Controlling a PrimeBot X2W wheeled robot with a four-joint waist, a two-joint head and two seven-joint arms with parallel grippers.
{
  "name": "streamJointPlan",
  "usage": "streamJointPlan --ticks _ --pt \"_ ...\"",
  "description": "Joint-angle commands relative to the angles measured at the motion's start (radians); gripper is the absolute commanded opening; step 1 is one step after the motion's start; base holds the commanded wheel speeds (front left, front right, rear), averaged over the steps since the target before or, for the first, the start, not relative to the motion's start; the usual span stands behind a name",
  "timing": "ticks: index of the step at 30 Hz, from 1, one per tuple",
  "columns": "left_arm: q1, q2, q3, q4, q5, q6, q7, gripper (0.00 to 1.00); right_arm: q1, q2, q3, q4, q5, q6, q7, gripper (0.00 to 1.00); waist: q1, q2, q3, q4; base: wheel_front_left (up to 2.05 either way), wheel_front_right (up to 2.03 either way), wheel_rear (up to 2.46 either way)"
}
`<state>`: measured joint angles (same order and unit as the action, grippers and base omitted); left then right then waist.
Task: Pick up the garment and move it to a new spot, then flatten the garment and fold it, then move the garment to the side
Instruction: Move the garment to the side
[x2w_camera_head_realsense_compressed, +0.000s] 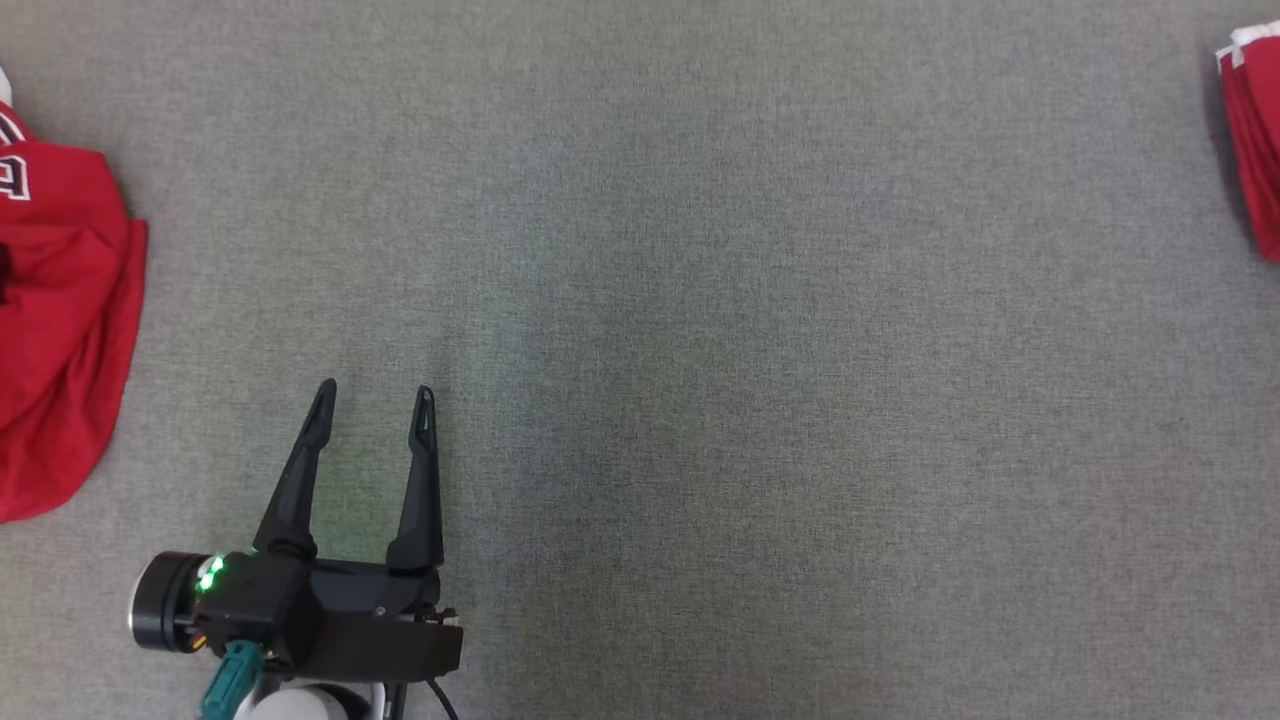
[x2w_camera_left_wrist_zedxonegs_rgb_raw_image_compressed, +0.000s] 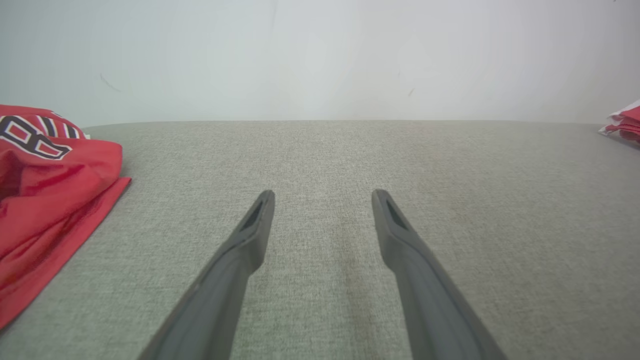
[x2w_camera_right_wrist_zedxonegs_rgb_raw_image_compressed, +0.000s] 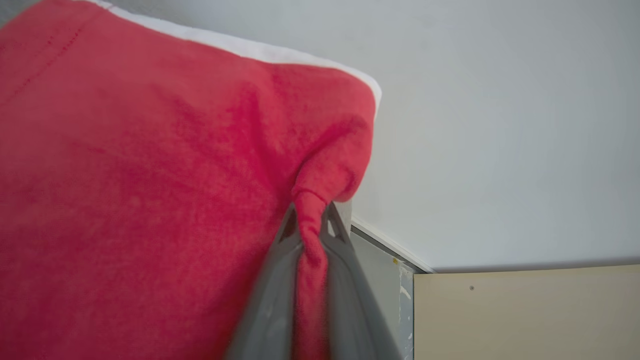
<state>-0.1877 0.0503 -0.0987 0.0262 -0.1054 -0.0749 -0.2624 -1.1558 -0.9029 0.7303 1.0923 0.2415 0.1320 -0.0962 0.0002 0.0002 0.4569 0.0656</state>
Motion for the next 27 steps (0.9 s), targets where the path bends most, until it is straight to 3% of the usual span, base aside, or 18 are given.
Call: streamJointPlan --ticks 1,9,11,12,19,27 --pt "-0.009 0.000 0.006 -0.012 0.010 -0.002 -0.001 1.00 -0.018 -0.020 0.009 -0.009 0.005 -0.003 0.007 0.00 -0.0002 -0.0002 0.011 -0.002 0.00 0.00 0.00" --pt "-0.010 0.000 0.020 -0.032 0.018 -0.006 -0.001 1.00 -0.032 -0.044 0.018 -0.034 0.024 -0.003 0.041 0.00 -0.0002 -0.0002 0.018 -0.005 0.00 0.00 0.00" --pt "-0.009 0.000 0.022 -0.033 0.019 -0.007 -0.001 1.00 -0.031 -0.046 0.021 -0.036 0.023 -0.003 0.052 0.49 -0.0002 -0.0002 0.017 -0.006 0.00 0.00 0.00" --pt "-0.009 0.000 0.024 -0.033 0.019 -0.007 -0.001 1.00 -0.030 -0.046 0.022 -0.039 0.023 -0.003 0.055 1.00 -0.0002 -0.0002 0.016 -0.007 0.00 0.00 0.00" --pt "-0.002 0.000 0.032 -0.028 0.018 -0.006 -0.001 1.00 -0.031 -0.056 0.029 -0.050 -0.003 -0.003 0.043 1.00 -0.0002 -0.0002 0.006 -0.010 0.00 0.00 0.00" --pt "0.043 0.000 0.048 0.002 0.000 0.004 -0.002 1.00 0.002 0.008 -0.062 -0.070 0.064 -0.003 -0.076 1.00 -0.0002 -0.0002 -0.078 -0.018 0.00 0.00 0.00"
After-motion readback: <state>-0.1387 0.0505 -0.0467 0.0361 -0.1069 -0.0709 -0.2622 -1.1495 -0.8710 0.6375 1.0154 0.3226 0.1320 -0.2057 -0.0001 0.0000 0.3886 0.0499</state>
